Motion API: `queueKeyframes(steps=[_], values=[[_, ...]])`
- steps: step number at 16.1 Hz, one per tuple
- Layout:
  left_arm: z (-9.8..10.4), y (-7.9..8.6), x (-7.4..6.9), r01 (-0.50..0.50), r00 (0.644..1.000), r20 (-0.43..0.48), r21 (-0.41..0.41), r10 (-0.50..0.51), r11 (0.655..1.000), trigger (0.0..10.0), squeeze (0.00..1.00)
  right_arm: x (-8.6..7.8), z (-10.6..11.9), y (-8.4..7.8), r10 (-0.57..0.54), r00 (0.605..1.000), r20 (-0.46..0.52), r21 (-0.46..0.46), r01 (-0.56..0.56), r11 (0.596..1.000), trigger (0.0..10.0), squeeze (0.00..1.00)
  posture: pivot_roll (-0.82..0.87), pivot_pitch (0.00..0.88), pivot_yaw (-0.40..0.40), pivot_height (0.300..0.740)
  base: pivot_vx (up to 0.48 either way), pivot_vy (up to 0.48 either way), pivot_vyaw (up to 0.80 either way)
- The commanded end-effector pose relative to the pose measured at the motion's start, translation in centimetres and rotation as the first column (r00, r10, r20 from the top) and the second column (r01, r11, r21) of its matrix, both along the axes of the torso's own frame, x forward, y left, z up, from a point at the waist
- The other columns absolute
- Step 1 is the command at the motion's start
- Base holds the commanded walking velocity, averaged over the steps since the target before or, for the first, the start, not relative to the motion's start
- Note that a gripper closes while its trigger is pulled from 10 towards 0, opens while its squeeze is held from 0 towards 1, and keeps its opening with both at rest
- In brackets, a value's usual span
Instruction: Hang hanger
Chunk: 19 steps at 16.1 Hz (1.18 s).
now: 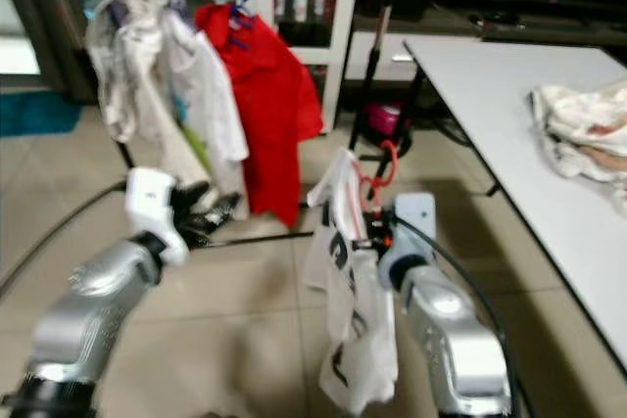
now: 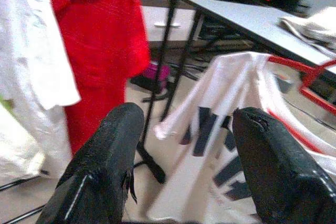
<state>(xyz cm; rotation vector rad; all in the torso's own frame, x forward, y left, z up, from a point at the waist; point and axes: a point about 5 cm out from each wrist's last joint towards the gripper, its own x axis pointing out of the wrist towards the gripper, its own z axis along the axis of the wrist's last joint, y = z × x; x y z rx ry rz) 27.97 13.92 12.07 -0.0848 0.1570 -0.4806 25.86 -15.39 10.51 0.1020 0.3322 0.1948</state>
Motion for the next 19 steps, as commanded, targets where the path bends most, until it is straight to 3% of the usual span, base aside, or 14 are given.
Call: queueKeyframes(steps=[1,4,19], values=[[0.4,0.22,0.16,-0.001,1.0,0.013,0.011,0.001,1.0,10.0,0.0,0.16,0.46,0.02,-0.004,1.0,0.025,-0.008,0.005,1.0,10.0,0.0,-0.18,0.0,-0.049,0.74,0.0,0.27,0.0],[0.4,0.19,0.17,-0.001,1.0,0.013,0.01,0.001,1.0,10.0,0.0,0.16,0.45,-0.01,-0.002,1.0,0.022,-0.012,0.002,1.0,10.0,0.0,-0.18,0.0,-0.052,0.74,0.0,0.27,0.0],[0.45,0.04,0.18,0.012,1.0,0.025,0.018,-0.013,1.0,10.0,0.0,0.3,0.33,0.13,0.011,1.0,0.018,-0.019,-0.011,1.0,10.0,0.0,-0.18,0.0,-0.051,0.74,0.0,0.0,0.0]])
